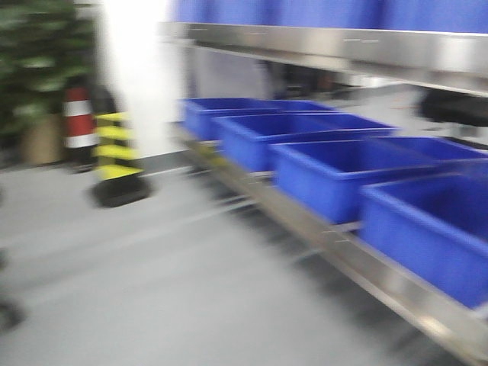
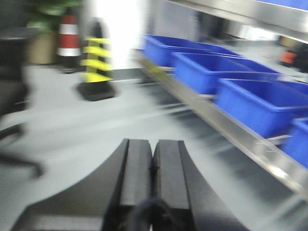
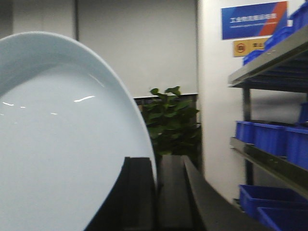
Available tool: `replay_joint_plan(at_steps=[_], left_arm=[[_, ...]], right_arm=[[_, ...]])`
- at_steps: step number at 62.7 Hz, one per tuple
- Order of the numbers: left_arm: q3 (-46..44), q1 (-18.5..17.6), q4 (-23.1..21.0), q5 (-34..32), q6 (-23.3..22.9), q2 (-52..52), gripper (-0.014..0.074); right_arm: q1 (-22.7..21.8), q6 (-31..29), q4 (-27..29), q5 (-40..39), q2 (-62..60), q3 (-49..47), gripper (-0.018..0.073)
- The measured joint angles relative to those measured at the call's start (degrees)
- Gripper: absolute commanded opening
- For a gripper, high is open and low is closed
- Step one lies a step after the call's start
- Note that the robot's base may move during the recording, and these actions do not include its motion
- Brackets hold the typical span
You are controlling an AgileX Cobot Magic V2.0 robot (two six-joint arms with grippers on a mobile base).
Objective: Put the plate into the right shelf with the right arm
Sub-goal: 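Drive the base to the shelf while holding the plate in the right gripper, then move the held plate over a blue bin on the shelf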
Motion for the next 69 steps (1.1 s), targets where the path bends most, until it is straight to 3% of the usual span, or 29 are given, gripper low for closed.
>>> replay_joint_plan(at_steps=[69], left_arm=[[0.0, 0.0, 0.0, 0.0, 0.0, 0.0, -0.0047]], right_arm=[[0.0, 0.0, 0.0, 0.0, 0.0, 0.0, 0.0055]])
